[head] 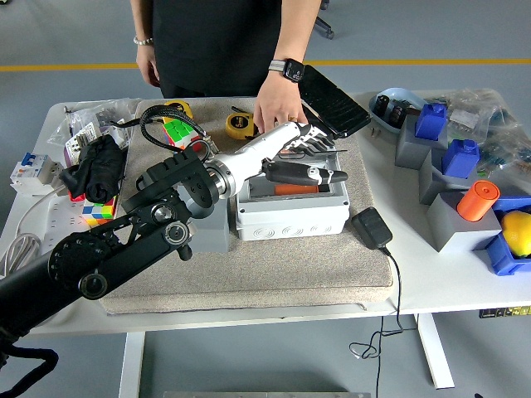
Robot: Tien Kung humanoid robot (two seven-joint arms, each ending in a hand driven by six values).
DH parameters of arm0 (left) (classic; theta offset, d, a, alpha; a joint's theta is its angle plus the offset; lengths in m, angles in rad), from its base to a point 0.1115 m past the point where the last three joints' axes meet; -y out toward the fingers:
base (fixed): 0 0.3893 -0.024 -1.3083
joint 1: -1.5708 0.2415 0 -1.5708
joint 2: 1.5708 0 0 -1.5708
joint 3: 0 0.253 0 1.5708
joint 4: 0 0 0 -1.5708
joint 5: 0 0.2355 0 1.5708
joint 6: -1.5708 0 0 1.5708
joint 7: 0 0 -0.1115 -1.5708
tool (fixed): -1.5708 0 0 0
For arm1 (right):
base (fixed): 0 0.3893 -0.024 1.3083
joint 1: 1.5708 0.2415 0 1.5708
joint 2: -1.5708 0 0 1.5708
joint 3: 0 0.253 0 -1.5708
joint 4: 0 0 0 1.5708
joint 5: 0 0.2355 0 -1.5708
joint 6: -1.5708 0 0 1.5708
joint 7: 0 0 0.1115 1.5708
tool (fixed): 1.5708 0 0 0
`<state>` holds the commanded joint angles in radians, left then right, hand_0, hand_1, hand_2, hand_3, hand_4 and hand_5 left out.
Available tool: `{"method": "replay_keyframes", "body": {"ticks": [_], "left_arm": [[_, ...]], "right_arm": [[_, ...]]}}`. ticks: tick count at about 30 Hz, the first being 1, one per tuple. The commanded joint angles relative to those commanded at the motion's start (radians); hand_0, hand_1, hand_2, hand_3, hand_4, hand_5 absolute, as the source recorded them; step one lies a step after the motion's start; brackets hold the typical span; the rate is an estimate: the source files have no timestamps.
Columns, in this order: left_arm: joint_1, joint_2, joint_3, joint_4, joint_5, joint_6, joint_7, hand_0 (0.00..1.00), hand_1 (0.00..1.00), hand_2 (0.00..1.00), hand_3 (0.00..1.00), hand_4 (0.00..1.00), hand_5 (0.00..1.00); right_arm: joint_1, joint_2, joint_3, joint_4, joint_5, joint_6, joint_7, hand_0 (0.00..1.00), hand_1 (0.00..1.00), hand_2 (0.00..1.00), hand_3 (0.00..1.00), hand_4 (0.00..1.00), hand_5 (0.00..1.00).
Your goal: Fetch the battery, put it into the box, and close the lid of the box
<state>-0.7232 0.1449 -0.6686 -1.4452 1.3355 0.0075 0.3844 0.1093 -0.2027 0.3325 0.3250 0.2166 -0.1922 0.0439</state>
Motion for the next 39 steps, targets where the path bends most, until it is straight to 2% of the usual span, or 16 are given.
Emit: {"method": "replay_keyframes", "body": {"ticks": [1, 6, 12, 15, 18, 19, 23, 24, 25, 30, 31, 32, 36, 39], "left_arm": [[0.002, -0.003, 0.009, 0.001, -0.011, -0.004, 0.004, 0.291, 0.603, 0.663, 0.668, 0.998, 0.607], [0.015, -0.022, 0.05, 0.031, -0.047, -0.002, 0.0, 0.291, 0.603, 0.663, 0.668, 0.998, 0.607], [0.02, -0.013, 0.034, 0.004, -0.066, 0.017, -0.021, 0.284, 0.605, 0.664, 0.666, 0.998, 0.607], [0.026, -0.005, 0.008, -0.025, -0.094, 0.052, -0.058, 0.287, 0.604, 0.663, 0.659, 0.998, 0.608], [0.023, -0.004, -0.021, -0.045, -0.125, 0.11, -0.125, 0.287, 0.604, 0.663, 0.659, 0.998, 0.608], [0.021, -0.005, -0.028, -0.044, -0.127, 0.123, -0.144, 0.673, 0.735, 0.707, 0.717, 0.998, 0.603], [-0.003, -0.021, -0.039, 0.002, -0.103, 0.139, -0.172, 0.673, 0.735, 0.707, 0.717, 0.998, 0.603], [-0.014, -0.029, -0.034, 0.031, -0.078, 0.141, -0.177, 0.673, 0.735, 0.707, 0.717, 0.998, 0.603], [-0.02, -0.035, -0.028, 0.054, -0.057, 0.142, -0.181, 0.878, 0.847, 0.79, 0.775, 0.998, 0.603], [-0.044, -0.051, -0.003, 0.153, 0.0, 0.145, -0.189, 0.878, 0.847, 0.79, 0.775, 0.998, 0.603], [-0.046, -0.053, 0.002, 0.176, 0.02, 0.15, -0.194, 0.942, 0.892, 0.84, 0.804, 0.998, 0.607], [-0.047, -0.055, 0.005, 0.191, 0.032, 0.153, -0.198, 0.942, 0.892, 0.84, 0.804, 0.998, 0.607], [-0.043, -0.054, 0.006, 0.217, 0.058, 0.156, -0.199, 0.942, 0.892, 0.84, 0.804, 0.998, 0.607], [-0.039, -0.053, 0.011, 0.225, 0.066, 0.135, -0.17, 0.925, 0.864, 0.817, 0.794, 0.998, 0.609]], "right_arm": [[0.0, 0.0, -0.002, 0.0, 0.001, 0.0, 0.0, 0.582, 0.635, 0.643, 0.574, 0.95, 0.468], [-0.003, -0.001, -0.012, 0.0, 0.002, 0.0, -0.001, 0.582, 0.635, 0.643, 0.574, 0.95, 0.468], [-0.004, -0.005, -0.015, 0.001, 0.002, -0.002, -0.003, 0.582, 0.634, 0.643, 0.574, 0.95, 0.468], [-0.006, -0.005, -0.015, 0.0, 0.002, -0.002, -0.004, 0.583, 0.634, 0.644, 0.574, 0.951, 0.468], [-0.008, -0.003, -0.017, 0.0, 0.003, -0.001, -0.005, 0.583, 0.634, 0.644, 0.574, 0.951, 0.468], [-0.008, -0.003, -0.017, 0.0, 0.003, -0.001, -0.004, 0.582, 0.635, 0.644, 0.575, 0.951, 0.468], [-0.007, -0.001, -0.014, 0.001, 0.003, -0.001, -0.003, 0.582, 0.635, 0.644, 0.575, 0.951, 0.468], [-0.007, 0.0, -0.012, 0.001, 0.003, -0.001, -0.002, 0.582, 0.635, 0.644, 0.575, 0.951, 0.468], [-0.007, 0.0, -0.012, 0.001, 0.003, -0.002, -0.002, 0.583, 0.634, 0.643, 0.574, 0.95, 0.468], [-0.006, 0.0, -0.007, 0.001, 0.003, -0.002, -0.002, 0.583, 0.634, 0.643, 0.574, 0.95, 0.468], [-0.007, 0.0, -0.004, 0.001, 0.003, -0.002, -0.001, 0.582, 0.634, 0.643, 0.574, 0.95, 0.469], [-0.007, 0.001, -0.004, 0.001, 0.003, -0.002, -0.001, 0.582, 0.634, 0.643, 0.574, 0.95, 0.469], [-0.009, 0.002, -0.001, 0.001, 0.003, -0.001, 0.0, 0.582, 0.634, 0.643, 0.574, 0.95, 0.469], [-0.009, 0.003, -0.004, 0.001, 0.004, 0.0, 0.0, 0.582, 0.634, 0.644, 0.575, 0.951, 0.468]]}}
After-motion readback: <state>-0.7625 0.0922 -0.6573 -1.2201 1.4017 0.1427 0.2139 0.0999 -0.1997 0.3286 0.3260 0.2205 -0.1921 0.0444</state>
